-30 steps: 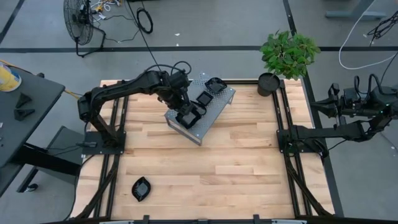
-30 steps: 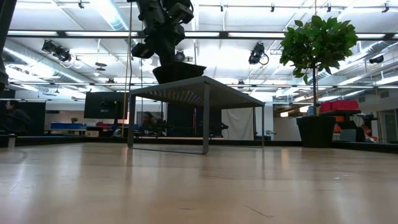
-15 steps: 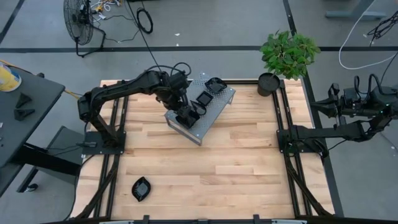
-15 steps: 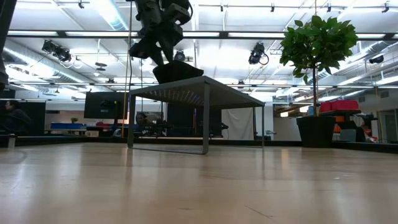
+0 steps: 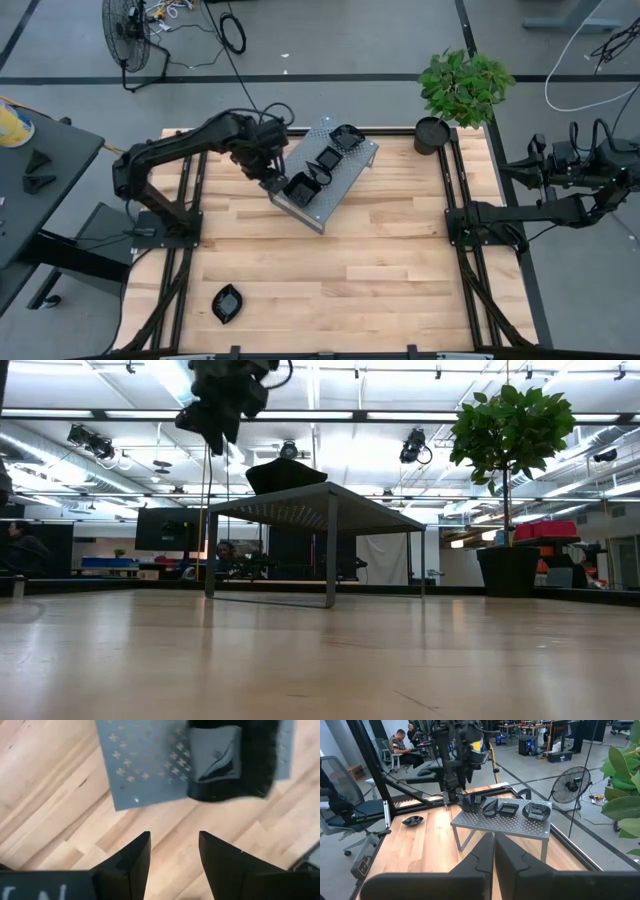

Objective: Pick & Place Mini shaped plates
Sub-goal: Stack the black leaf shaped plate on top of the black leaf shaped plate on the shelf

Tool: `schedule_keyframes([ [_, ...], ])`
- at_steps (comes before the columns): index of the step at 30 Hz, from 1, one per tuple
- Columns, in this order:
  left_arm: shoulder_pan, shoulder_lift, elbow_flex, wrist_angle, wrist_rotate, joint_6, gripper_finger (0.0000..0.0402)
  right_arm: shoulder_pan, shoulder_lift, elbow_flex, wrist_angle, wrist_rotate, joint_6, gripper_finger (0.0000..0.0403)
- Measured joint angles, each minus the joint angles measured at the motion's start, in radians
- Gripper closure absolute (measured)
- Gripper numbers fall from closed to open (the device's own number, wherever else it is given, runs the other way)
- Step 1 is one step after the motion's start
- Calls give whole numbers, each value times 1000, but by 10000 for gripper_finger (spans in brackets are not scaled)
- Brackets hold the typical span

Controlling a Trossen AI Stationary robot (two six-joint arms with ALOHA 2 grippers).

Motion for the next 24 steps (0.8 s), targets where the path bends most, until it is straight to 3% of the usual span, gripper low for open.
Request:
schedule_keyframes([
  [14, -294, -42, 0, -39, 0, 10, 229, 0, 0, 0, 0, 0, 0, 383],
  [19, -427, -41, -2, -36, 0, -53, 229, 0, 0, 0, 0, 0, 0, 383],
  [24, -539, -41, -83, 8, 12, -199, 229, 0, 0, 0, 0, 0, 0, 383],
])
